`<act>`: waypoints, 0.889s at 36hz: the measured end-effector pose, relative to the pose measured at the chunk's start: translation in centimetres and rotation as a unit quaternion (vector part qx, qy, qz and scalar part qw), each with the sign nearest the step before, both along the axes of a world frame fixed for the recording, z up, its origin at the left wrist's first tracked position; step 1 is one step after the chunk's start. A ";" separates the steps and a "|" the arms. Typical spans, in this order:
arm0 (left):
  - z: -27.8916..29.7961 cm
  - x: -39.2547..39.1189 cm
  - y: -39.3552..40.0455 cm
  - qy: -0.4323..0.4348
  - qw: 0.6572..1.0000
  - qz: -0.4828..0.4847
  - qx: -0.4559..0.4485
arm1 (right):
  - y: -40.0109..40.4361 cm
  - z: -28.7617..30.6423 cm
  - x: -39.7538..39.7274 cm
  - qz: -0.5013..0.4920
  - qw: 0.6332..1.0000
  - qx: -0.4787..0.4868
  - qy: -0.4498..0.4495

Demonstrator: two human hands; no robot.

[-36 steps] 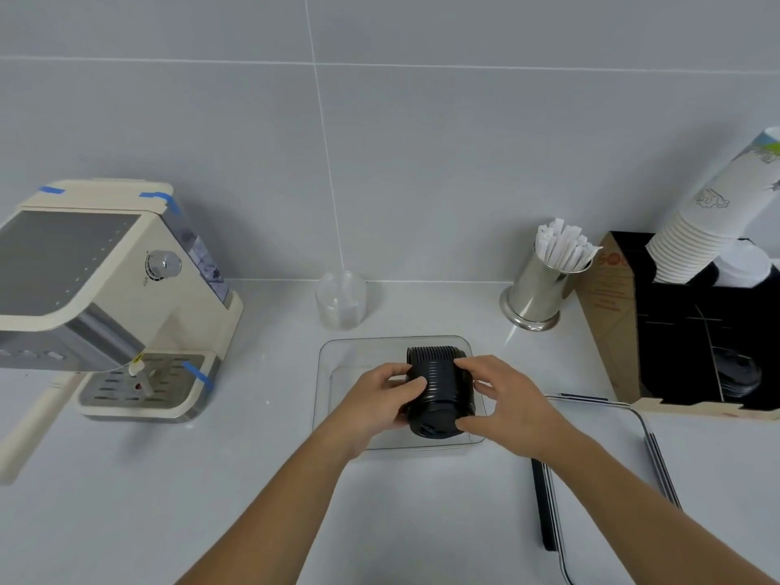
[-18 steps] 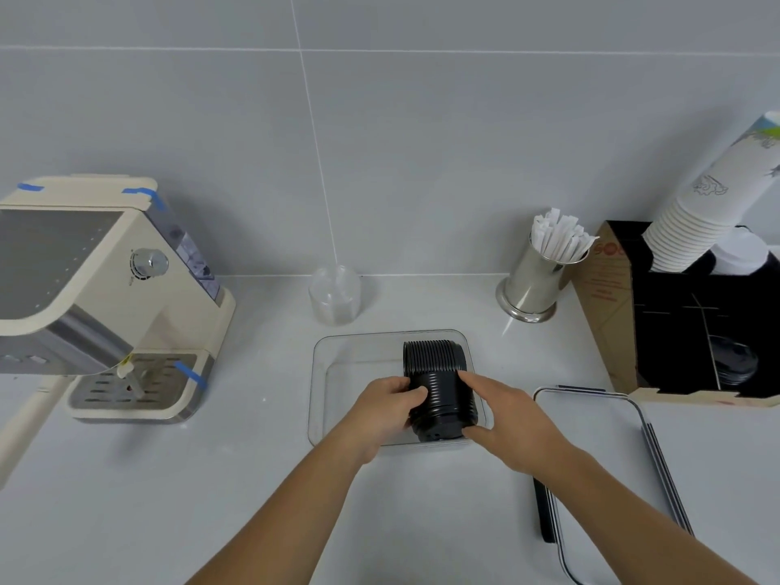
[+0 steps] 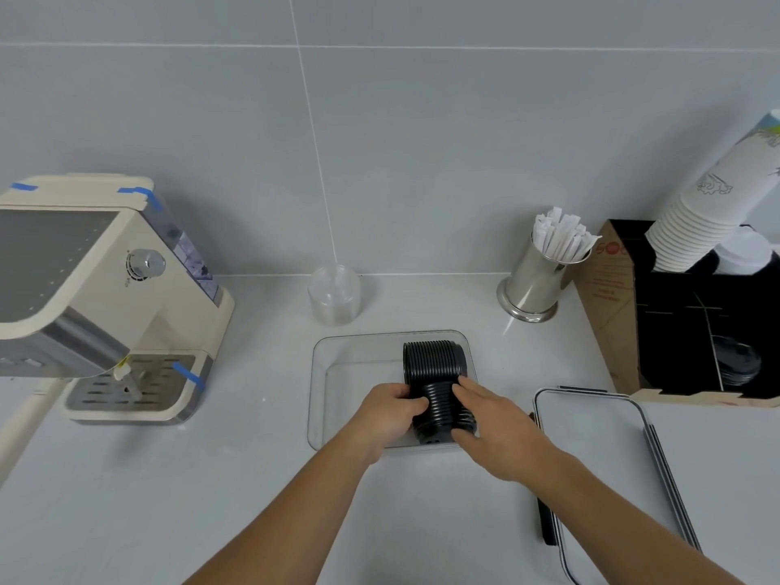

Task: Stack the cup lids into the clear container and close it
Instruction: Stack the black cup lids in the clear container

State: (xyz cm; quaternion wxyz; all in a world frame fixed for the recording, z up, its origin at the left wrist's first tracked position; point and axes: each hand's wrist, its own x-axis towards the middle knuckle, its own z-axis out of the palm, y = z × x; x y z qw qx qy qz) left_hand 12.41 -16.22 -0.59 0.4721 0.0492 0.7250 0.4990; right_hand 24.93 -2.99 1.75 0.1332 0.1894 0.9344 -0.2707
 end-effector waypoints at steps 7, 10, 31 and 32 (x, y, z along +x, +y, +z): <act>-0.2 0.0 0.4 0.015 1.000 -0.001 -0.027 | 0.5 -0.5 0.9 -0.116 0.986 -0.066 0.098; -0.2 -0.1 0.6 0.020 0.999 0.000 -0.036 | 0.7 -0.9 1.0 -0.204 0.964 -0.147 0.082; 0.2 -0.1 0.5 0.029 0.999 -0.022 -0.040 | 1.5 -0.5 0.4 -0.379 0.814 -0.430 0.099; 0.3 -0.1 0.4 0.026 0.999 -0.028 -0.039 | 1.5 -0.4 0.5 -0.382 0.811 -0.432 0.100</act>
